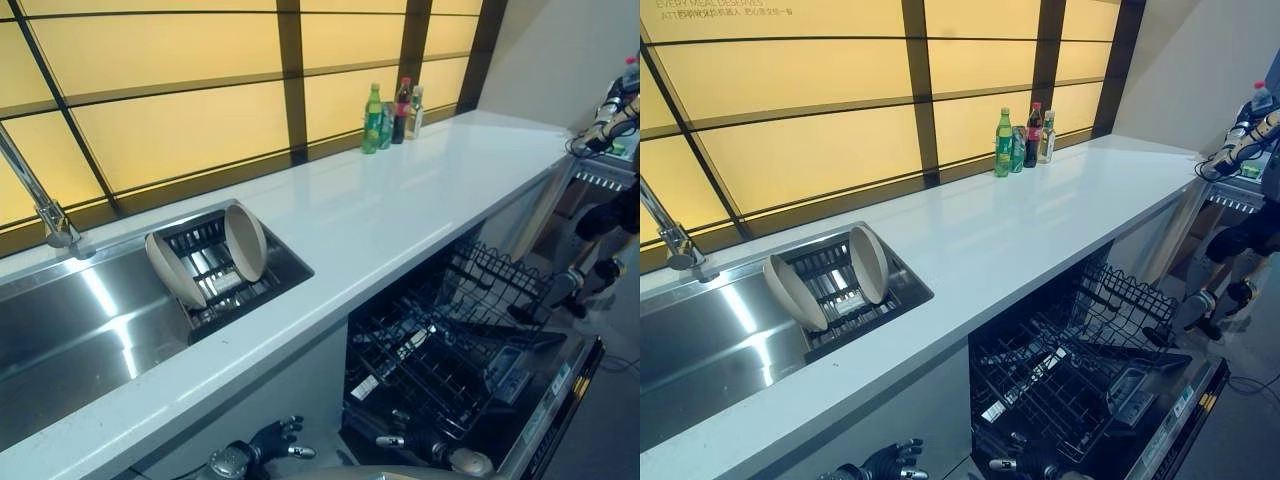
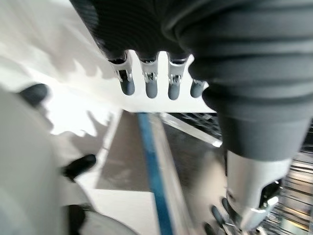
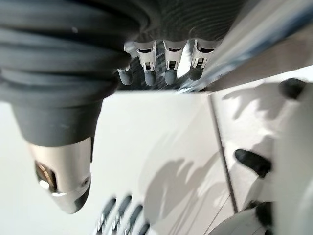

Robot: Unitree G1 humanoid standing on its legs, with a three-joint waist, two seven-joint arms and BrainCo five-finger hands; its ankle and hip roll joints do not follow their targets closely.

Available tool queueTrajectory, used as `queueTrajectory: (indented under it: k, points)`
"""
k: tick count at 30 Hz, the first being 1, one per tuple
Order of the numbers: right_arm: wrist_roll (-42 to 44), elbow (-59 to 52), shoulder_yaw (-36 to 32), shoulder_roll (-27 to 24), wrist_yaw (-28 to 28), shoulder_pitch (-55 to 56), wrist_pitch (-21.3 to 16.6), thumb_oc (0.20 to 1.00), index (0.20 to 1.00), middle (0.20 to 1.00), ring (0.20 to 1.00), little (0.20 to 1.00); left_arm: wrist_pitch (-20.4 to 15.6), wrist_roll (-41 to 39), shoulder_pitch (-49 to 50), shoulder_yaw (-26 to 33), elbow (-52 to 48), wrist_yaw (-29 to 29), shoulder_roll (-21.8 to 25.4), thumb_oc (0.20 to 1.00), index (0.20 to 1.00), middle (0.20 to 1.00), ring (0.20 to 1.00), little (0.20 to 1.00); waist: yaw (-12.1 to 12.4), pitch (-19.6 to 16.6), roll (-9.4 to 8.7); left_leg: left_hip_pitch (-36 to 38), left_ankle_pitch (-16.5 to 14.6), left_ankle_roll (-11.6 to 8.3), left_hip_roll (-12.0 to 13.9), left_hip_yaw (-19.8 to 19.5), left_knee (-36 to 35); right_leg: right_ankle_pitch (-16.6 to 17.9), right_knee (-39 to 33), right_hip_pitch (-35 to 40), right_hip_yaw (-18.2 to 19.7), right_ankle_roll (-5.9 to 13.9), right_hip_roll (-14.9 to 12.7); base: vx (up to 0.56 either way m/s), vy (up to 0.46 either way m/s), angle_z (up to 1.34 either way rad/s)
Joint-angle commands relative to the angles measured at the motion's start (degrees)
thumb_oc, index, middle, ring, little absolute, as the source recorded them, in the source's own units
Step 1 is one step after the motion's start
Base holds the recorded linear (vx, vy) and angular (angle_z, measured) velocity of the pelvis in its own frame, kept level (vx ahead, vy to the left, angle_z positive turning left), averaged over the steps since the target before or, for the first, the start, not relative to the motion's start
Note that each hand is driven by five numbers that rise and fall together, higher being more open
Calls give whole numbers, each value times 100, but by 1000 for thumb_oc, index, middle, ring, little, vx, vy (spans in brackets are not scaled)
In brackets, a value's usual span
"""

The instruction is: Pick up plates and place into dishwasher.

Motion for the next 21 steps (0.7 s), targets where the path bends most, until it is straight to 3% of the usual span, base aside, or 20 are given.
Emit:
queueTrajectory:
  k: [1, 5, 6, 8, 13, 17, 21]
  points:
    - [575, -1239, 8, -349, 585, -377, 89, 1000, 1000, 1000, 1000, 1000, -123, -772, -369, 143, -1167, -786, 439, 1000, 1000, 1000, 1000, 1000, 86, 673, -107, 197, -592, 238, -264, 225, 96, -256, 195, -72, 236, 465, -254, -23, -34, 0]
    - [642, -2037, -111, -793, 865, -40, 258, 1000, 1000, 1000, 1000, 1000, -76, -1137, -148, 223, -2209, -1459, 977, 1000, 1000, 1000, 1000, 1000, 45, 694, -111, 189, -558, 238, -249, 216, 70, -226, 196, -94, 245, 494, -250, 0, 0, 0]
    - [658, -2147, -152, -857, 965, 7, 315, 1000, 1000, 1000, 1000, 1000, 42, -1263, -121, 259, -2411, -1582, 1060, 1000, 1000, 1000, 1000, 1000, 38, 703, -111, 194, -554, 239, -247, 221, 66, -222, 193, -92, 242, 497, -252, 0, 0, 0]
    - [762, -2384, -235, -1067, 1404, 147, 408, 1000, 1000, 1000, 1000, 1000, 325, -1961, -50, 380, -2947, -2363, 1320, 1000, 1000, 1000, 1000, 1000, 29, 724, -111, 195, -550, 246, -246, 228, 55, -208, 171, -80, 231, 500, -258, 0, 0, 0]
    - [896, -2772, -324, -1415, 1580, 235, 751, 1000, 1000, 1000, 1000, 1000, 1225, -3528, -58, 592, -4184, -3796, 1535, 1000, 1000, 1000, 1000, 1000, 47, 709, -150, 208, -583, 226, -244, 205, 55, -184, 113, -16, 208, 506, -275, 2, -6, 0]
    - [734, -2661, -332, -1260, 1507, 244, 785, 1000, 1000, 1000, 1000, 1000, 2357, -5208, -112, 879, -4933, -4410, 903, 1000, 1000, 1000, 1000, 1000, 79, 682, -215, 232, -633, 209, -236, 177, 55, -179, 89, 25, 196, 489, -288, 7, -17, 1]
    - [624, -2291, -215, -867, 1523, 130, 756, 1000, 1000, 1000, 1000, 1000, 3022, -6813, -404, 892, -5393, -4080, -3, 1000, 1000, 1000, 1000, 1000, 107, 632, -305, 257, -689, 193, -222, 136, 55, -205, 64, 85, 218, 447, -276, 23, -44, 4]
